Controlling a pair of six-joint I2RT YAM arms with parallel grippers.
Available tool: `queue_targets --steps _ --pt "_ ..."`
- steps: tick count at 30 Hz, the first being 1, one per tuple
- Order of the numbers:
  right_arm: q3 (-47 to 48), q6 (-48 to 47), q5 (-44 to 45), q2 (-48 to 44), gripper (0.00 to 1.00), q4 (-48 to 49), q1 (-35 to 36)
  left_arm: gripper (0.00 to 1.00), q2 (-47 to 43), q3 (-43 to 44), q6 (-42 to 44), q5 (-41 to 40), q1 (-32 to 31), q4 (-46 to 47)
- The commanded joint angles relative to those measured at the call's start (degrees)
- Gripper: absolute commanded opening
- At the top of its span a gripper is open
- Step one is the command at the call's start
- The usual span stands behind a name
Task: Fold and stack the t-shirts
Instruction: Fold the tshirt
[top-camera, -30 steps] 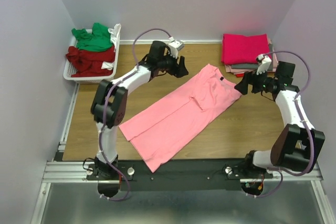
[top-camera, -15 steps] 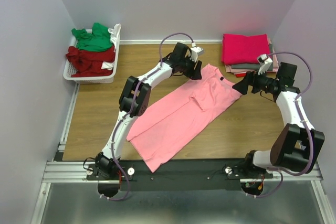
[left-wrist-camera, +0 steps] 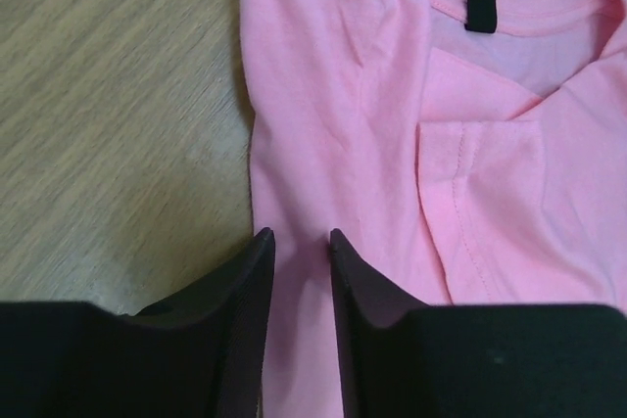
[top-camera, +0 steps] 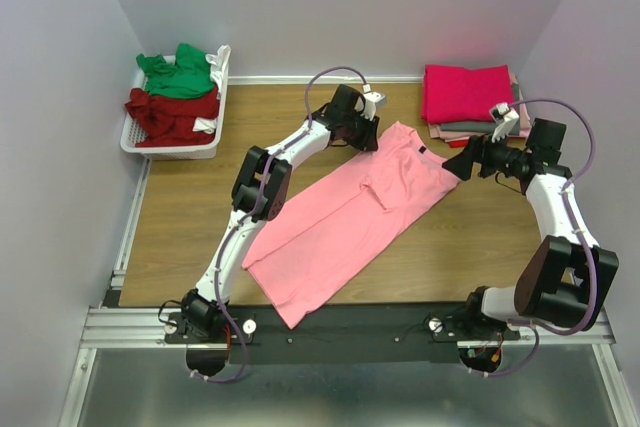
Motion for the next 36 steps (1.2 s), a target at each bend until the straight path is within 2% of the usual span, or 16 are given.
queue_targets --steps 1,5,8,14,19,27,36 --pt "-0.4 0.5 -1.0 -0.9 0.98 0.7 -0.3 0.35 2.1 0.9 -0.5 -2.5 -0.4 -2.5" --pt "-0.5 0.5 -1.1 -0.8 0.98 0.7 -0.5 0.22 2.1 0.8 -0.5 -1.2 -0.5 -2.8" --pt "-0.5 0.5 -1.5 -0.8 0.98 0.7 -0.7 0.00 1.9 0.7 -0.5 -1.3 -0.6 -2.9" --pt "-0.5 0.6 -1.6 -0.7 0.98 0.7 -1.0 0.00 1.0 0.4 -2.9 -9.0 0.9 -4.6" --pt "-0.4 0.7 -1.6 -0.7 0.98 0.7 -1.3 0.00 -0.3 -2.1 -7.1 -11.5 6.2 -6.4" --pt "-0.4 0.8 -1.4 -0.5 0.98 0.7 -1.4 0.00 -2.0 -4.7 -15.0 -10.9 13.8 -8.0" --pt "-0.6 0.6 -1.4 0.3 0.98 0.7 -1.5 0.00 -8.0 -13.2 -27.3 -11.8 21.0 -1.5"
